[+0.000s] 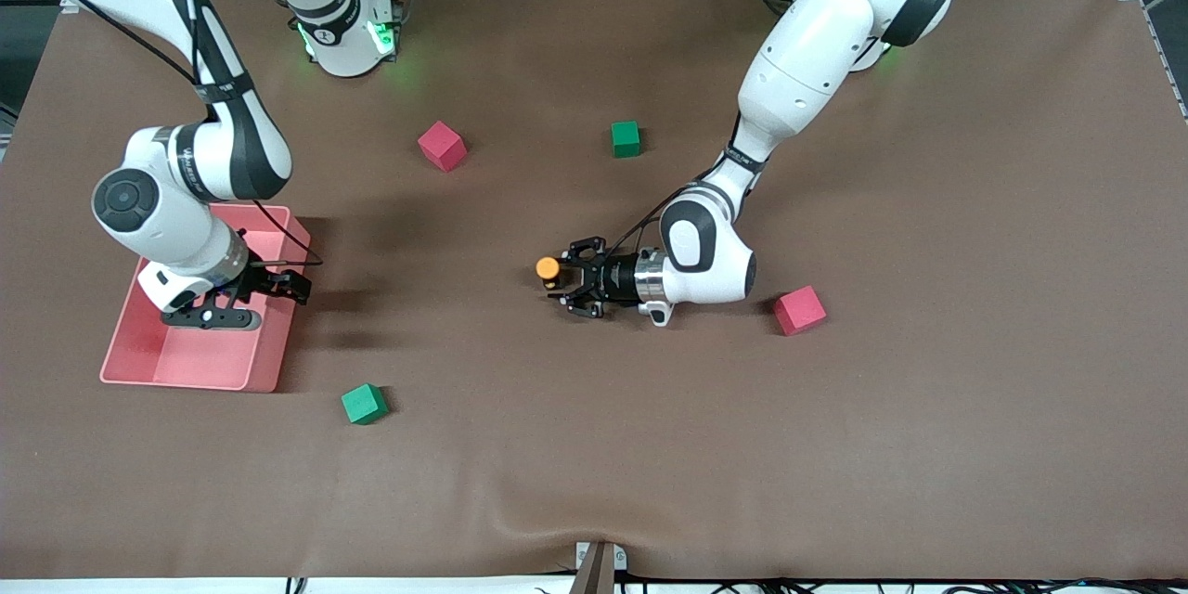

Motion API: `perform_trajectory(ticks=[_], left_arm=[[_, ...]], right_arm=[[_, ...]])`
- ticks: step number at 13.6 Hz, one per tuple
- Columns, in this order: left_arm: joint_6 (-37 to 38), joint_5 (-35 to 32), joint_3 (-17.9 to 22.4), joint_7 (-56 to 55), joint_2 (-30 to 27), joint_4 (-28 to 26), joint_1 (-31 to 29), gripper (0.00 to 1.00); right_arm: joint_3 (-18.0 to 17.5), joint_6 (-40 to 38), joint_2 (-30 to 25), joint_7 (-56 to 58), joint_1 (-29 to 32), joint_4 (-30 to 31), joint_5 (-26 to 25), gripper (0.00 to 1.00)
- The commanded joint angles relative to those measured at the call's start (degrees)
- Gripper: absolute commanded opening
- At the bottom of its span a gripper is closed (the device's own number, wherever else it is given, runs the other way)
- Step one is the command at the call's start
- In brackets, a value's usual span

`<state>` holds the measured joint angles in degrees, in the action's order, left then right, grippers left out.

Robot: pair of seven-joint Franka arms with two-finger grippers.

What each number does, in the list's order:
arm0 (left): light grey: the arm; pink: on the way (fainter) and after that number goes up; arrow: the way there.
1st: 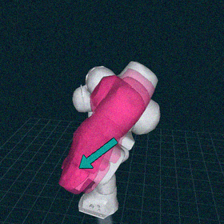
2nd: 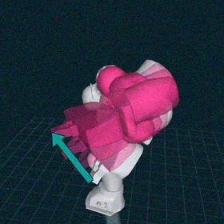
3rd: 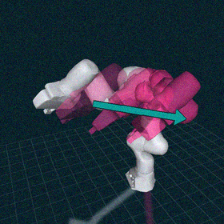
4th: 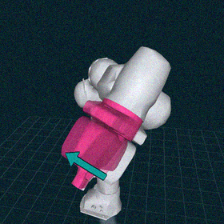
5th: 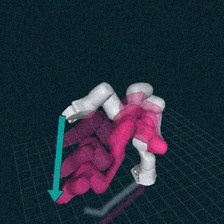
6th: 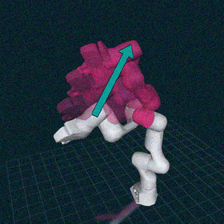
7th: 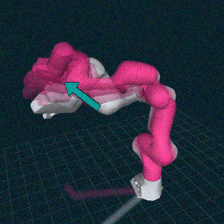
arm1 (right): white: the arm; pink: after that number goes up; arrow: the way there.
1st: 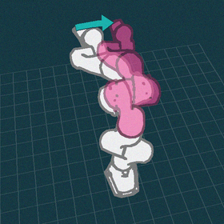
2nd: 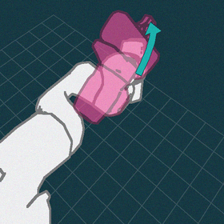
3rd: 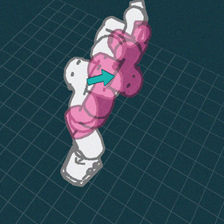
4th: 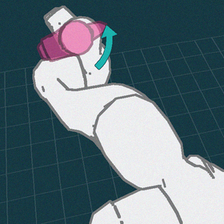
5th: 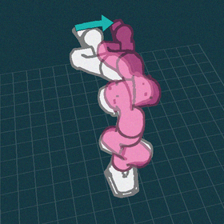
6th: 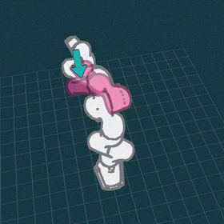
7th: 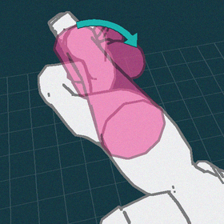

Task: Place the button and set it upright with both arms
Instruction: 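Set the button upright, orange cap up, while the right gripper withdraws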

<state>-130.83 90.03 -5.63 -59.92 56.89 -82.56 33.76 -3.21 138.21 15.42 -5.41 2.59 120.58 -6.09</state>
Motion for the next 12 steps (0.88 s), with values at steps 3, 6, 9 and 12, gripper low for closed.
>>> perform_trajectory(ticks=[3, 6, 9, 12], left_arm=[[0.22, 0.06, 0.27, 1.21, -0.64, -0.14, 0.08, 1.00], [0.31, -5.27, 0.27, 1.12, -2.65, -2.85, -1.06, 1.00], [0.40, -13.71, 0.53, 0.42, -5.90, -4.36, -1.85, 1.00], [3.37, -22.22, 0.62, -0.90, -8.90, -4.01, -5.09, 1.00]], right_arm=[[-0.48, -8.37, -6.80, 0.22, -2.58, -0.07, -1.12, 1.00], [-0.48, -18.39, -8.12, 0.14, -5.23, -6.39, -1.12, 1.00], [-0.66, -20.87, -11.81, 0.22, -5.41, -8.34, -0.42, 1.00], [-0.66, -34.81, -14.63, 0.14, -6.90, -17.44, 0.19, 1.00]])
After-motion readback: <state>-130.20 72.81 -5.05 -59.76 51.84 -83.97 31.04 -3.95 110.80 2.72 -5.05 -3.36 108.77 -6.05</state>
